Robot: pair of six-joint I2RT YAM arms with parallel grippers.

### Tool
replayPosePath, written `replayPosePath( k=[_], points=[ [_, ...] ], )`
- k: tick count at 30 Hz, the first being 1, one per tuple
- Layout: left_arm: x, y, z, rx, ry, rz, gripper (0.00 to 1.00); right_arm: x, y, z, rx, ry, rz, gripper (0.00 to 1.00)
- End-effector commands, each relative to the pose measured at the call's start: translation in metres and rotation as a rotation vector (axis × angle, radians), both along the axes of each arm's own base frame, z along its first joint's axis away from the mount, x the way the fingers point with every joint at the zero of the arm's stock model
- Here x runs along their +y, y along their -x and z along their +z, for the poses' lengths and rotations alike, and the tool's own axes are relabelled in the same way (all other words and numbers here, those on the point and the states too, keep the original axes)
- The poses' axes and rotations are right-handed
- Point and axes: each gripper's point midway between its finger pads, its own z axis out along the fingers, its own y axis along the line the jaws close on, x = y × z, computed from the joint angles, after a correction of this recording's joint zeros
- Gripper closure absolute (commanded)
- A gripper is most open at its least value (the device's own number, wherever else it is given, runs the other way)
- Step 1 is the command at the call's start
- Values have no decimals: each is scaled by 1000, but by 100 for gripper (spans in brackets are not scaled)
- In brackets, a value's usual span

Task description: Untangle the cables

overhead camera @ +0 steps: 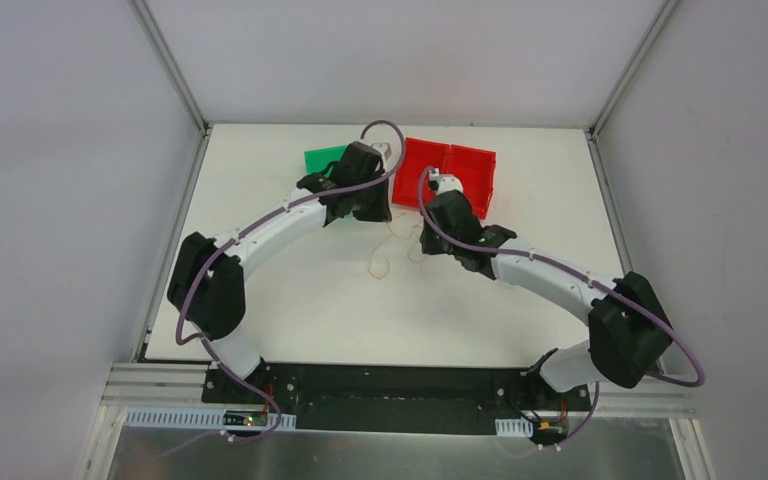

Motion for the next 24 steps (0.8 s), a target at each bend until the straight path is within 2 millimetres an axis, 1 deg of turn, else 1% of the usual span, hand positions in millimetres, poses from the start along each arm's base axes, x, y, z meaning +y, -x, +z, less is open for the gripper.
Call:
replayPosePath(
  k=[1, 2, 3, 5, 10, 12, 15, 16, 19, 21, 24],
  points=[
    [-25, -23, 56, -79, 72, -41, 100, 14, -17, 70, -112, -82, 26, 100],
    [-30, -28, 64, -89, 84, -52, 100, 16, -20, 83, -124, -99, 24, 100],
    [-38, -35, 80, -115, 108, -66, 100, 15, -23, 92, -128, -108, 13, 100],
    [-53, -44, 99, -144, 148, -111, 100, 12, -29, 109, -151, -129, -12, 100],
    [-81, -64, 139, -230, 214, -207, 100, -7, -47, 143, -197, -208, -74, 100],
    [-88, -74, 148, -253, 236, -240, 100, -14, -54, 152, -197, -233, -86, 100],
    [-92, -91, 162, -242, 313, -258, 100, -23, -66, 164, -206, -264, -102, 100],
    [-91, -98, 173, -241, 355, -257, 100, -26, -69, 166, -202, -274, -103, 100],
    [-90, -109, 178, -190, 437, -262, 100, -33, -71, 175, -196, -303, -93, 100],
    [-90, -111, 179, -188, 445, -258, 100, -32, -67, 181, -184, -326, -67, 100],
    [-93, -109, 188, -187, 475, -274, 100, -35, -67, 187, -173, -332, -70, 100]
  ],
)
